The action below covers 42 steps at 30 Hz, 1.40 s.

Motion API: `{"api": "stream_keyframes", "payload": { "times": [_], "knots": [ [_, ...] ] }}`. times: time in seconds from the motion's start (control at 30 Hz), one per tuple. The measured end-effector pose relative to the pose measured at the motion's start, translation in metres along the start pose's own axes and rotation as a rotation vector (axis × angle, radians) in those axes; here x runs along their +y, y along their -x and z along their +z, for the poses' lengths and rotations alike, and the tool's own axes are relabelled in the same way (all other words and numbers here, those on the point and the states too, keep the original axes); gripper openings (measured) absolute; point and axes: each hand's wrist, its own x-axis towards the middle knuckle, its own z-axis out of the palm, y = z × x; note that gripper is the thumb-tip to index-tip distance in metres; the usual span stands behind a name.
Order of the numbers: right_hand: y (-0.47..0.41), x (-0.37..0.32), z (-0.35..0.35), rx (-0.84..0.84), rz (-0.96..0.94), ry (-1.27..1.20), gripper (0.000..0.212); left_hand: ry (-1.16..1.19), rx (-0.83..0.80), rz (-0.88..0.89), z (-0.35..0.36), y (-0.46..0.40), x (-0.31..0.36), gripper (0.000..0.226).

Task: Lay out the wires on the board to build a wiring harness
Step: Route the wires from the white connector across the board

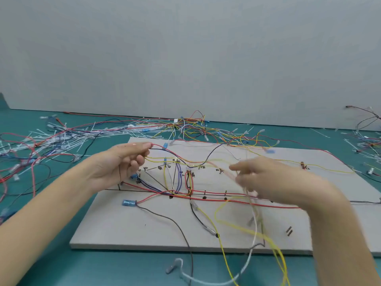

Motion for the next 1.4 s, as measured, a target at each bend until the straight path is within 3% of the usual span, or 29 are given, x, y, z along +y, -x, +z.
{"api": "stream_keyframes", "payload": {
  "times": [0.03,0.1,0.17,0.27,0.33,0.47,0.53,0.63,0.73,0.93,1.1,1.23,1.4],
  "knots": [
    [0.015,-0.003,-0.001,-0.034,-0.002,0.158,0.034,0.028,-0.004,0.003,0.001,0.001,0.000,0.027],
    [0.047,-0.019,-0.008,-0.045,-0.035,0.196,0.042,0.008,-0.030,0.021,0.001,0.000,-0.003,0.032],
    [0.060,-0.026,-0.020,0.023,-0.165,0.061,0.041,-0.029,-0.069,0.034,0.002,0.000,-0.006,0.046],
    [0.041,-0.025,-0.028,0.247,-0.386,-0.170,0.030,0.035,-0.131,0.024,0.005,-0.002,-0.010,0.046],
    [0.015,-0.030,-0.019,0.306,-0.451,-0.261,0.020,0.054,-0.161,0.026,0.008,-0.001,-0.012,0.046],
    [-0.035,-0.039,0.016,0.139,-0.461,-0.176,0.032,-0.006,-0.249,0.067,0.013,0.004,-0.015,0.042],
    [-0.049,-0.042,0.027,0.026,-0.470,-0.175,0.028,0.012,-0.269,0.068,0.017,0.008,-0.016,0.040],
    [-0.056,-0.040,0.026,-0.032,-0.492,-0.306,0.019,0.052,-0.207,0.066,0.019,0.010,-0.014,0.038],
    [-0.053,-0.036,0.013,-0.050,-0.490,-0.399,0.020,0.015,-0.141,0.070,0.016,0.010,-0.010,0.017],
    [-0.039,-0.032,-0.009,-0.339,-0.253,-0.134,0.023,-0.290,-0.219,-0.010,0.006,0.018,0.003,0.049],
    [-0.034,-0.017,-0.017,-0.480,-0.201,-0.094,0.024,-0.345,-0.176,-0.117,-0.008,0.018,0.010,0.027],
    [-0.044,-0.002,-0.010,-0.404,-0.357,-0.240,0.026,-0.516,-0.159,-0.163,-0.016,0.016,0.009,0.035],
    [-0.062,0.019,0.007,-0.365,-0.388,-0.731,0.022,-0.591,-0.243,-0.220,-0.027,0.014,0.013,0.045]
  ]
}}
